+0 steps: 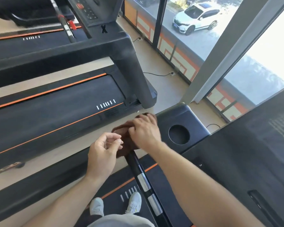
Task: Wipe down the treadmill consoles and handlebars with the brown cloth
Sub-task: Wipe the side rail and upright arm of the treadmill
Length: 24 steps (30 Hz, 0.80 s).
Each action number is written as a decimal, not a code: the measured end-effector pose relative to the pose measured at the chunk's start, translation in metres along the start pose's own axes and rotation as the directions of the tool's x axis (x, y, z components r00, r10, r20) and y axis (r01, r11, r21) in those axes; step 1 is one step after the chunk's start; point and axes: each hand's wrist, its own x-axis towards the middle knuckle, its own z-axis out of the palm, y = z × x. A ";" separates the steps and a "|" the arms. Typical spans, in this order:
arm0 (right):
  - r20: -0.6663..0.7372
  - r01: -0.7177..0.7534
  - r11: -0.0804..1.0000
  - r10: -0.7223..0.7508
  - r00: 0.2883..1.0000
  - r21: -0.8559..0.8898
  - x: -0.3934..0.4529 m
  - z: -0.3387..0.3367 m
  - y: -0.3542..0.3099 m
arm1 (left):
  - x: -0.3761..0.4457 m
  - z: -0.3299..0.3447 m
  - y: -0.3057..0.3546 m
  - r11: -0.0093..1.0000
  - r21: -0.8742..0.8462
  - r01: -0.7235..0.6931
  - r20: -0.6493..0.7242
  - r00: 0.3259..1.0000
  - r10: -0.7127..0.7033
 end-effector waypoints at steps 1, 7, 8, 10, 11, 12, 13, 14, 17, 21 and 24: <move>-0.019 -0.073 0.996 0.072 0.997 -0.050 0.008 -0.010 0.015 | -0.001 0.000 0.001 1.000 0.002 -0.006 0.000 1.000 0.006; -0.007 -0.478 0.875 0.479 0.878 -0.081 0.032 -0.067 0.113 | -0.010 -0.013 -0.004 1.000 0.022 0.011 -0.008 1.000 -0.011; 0.012 -0.560 0.827 0.561 0.828 -0.039 0.033 -0.073 0.122 | -0.012 -0.017 -0.007 1.000 0.022 0.019 -0.025 1.000 -0.019; 0.076 -0.703 0.712 0.700 0.710 0.011 0.035 -0.076 0.129 | -0.016 -0.024 -0.014 0.999 0.019 0.043 -0.064 0.997 -0.042; 0.098 -0.741 0.672 0.737 0.668 -0.002 0.034 -0.078 0.128 | -0.018 -0.026 -0.018 0.998 0.011 0.058 -0.084 0.995 -0.057; 0.112 -0.765 0.643 0.763 0.636 -0.032 0.032 -0.078 0.126 | -0.020 -0.027 -0.021 0.998 0.001 0.070 -0.098 0.993 -0.069; 0.124 -0.777 0.624 0.780 0.614 -0.078 0.029 -0.079 0.126 | -0.022 -0.028 -0.024 0.997 -0.009 0.080 -0.108 0.991 -0.081; 0.133 -0.775 0.615 0.789 0.600 -0.147 0.024 -0.081 0.123 | -0.025 -0.028 -0.027 0.996 -0.017 0.091 -0.112 0.989 -0.093; 0.126 -0.648 0.646 0.741 0.660 -0.403 0.003 -0.087 0.111 | -0.031 -0.028 -0.033 0.992 -0.041 0.120 -0.116 0.985 -0.124; 0.090 -0.448 0.764 0.544 0.834 -0.465 -0.018 -0.090 0.081 | -0.037 -0.031 -0.036 0.991 -0.071 0.116 -0.101 0.987 -0.123; 0.071 -0.413 0.866 0.449 0.891 -0.283 -0.021 -0.082 0.040 | -0.038 -0.044 -0.039 0.989 -0.097 0.112 -0.098 0.988 -0.121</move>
